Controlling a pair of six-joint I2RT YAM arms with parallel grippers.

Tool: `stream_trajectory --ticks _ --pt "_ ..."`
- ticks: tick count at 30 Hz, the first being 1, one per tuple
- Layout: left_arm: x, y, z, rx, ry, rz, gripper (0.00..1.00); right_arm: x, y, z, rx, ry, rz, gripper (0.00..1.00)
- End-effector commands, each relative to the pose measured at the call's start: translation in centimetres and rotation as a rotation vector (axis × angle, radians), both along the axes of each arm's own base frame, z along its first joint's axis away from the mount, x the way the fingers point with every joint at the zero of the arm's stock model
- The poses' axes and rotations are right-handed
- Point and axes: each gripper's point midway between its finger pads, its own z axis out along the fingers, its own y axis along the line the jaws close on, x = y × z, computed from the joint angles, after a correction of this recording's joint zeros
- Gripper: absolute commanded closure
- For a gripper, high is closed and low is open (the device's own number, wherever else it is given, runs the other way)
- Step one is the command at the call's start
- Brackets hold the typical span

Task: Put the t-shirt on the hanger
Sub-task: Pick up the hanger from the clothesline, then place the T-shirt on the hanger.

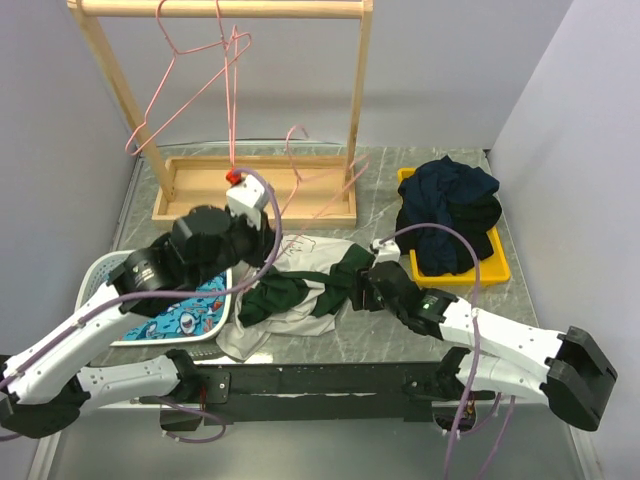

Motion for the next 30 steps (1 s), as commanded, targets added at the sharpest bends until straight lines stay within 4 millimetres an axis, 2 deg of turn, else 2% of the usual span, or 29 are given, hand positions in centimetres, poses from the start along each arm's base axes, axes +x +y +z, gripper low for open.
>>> stream_trajectory --ticks 1,5,10,11,12,14,15,17,18,19,20,21,22,23,30 --pt "-2.8 1.5 -3.0 -0.007 0.129 0.066 0.99 1.8 0.2 0.4 0.027 -0.081 -0.060 0.36" --pt "-4.9 2.3 -5.2 -0.003 0.204 0.082 0.99 2.4 1.3 -0.2 0.022 -0.083 -0.037 0.37" --pt "-7.5 2.8 -6.7 -0.034 0.303 0.067 0.99 3.6 2.1 0.0 -0.014 -0.096 -0.035 0.38" --pt "-7.8 3.0 -7.0 -0.030 0.315 0.067 0.99 3.9 2.2 -0.6 -0.041 -0.085 -0.037 0.39" --pt "-8.2 3.6 -7.4 -0.012 0.330 0.072 0.99 4.3 2.6 -0.1 -0.040 -0.092 -0.035 0.43" --pt "-8.7 4.1 -7.6 -0.006 0.351 0.079 0.99 4.8 2.4 -0.4 -0.079 -0.091 -0.050 0.46" --pt "-9.0 4.5 -8.0 0.011 0.364 0.077 0.99 5.3 2.7 0.5 -0.072 -0.106 -0.060 0.52" --pt "-9.5 4.8 -8.5 0.021 0.386 0.075 0.99 5.7 2.8 1.0 -0.078 -0.118 -0.067 0.58" --pt "-9.9 5.1 -8.7 0.025 0.396 0.066 0.99 6.3 3.2 2.1 -0.070 -0.133 -0.072 0.66" --pt "-10.1 5.3 -9.1 0.036 0.403 0.066 0.99 6.3 3.0 1.9 -0.097 -0.122 -0.078 0.70" --pt "-10.2 5.4 -9.1 0.036 0.402 0.062 0.99 6.9 3.5 3.2 -0.083 -0.136 -0.083 0.79" --pt "-10.4 5.8 -9.1 0.040 0.401 0.055 0.99 7.2 3.5 3.5 -0.088 -0.134 -0.086 0.82" --pt "-10.5 6.0 -8.9 0.041 0.397 0.056 0.99 7.3 3.6 3.3 -0.099 -0.119 -0.083 0.84" --pt "-10.6 6.2 -8.8 0.042 0.396 0.053 0.99 7.8 4.0 4.1 -0.077 -0.113 -0.080 0.88" --pt "-11.0 6.7 -8.8 0.082 0.397 0.027 0.99 8.5 4.4 5.0 -0.061 -0.054 -0.067 0.92"
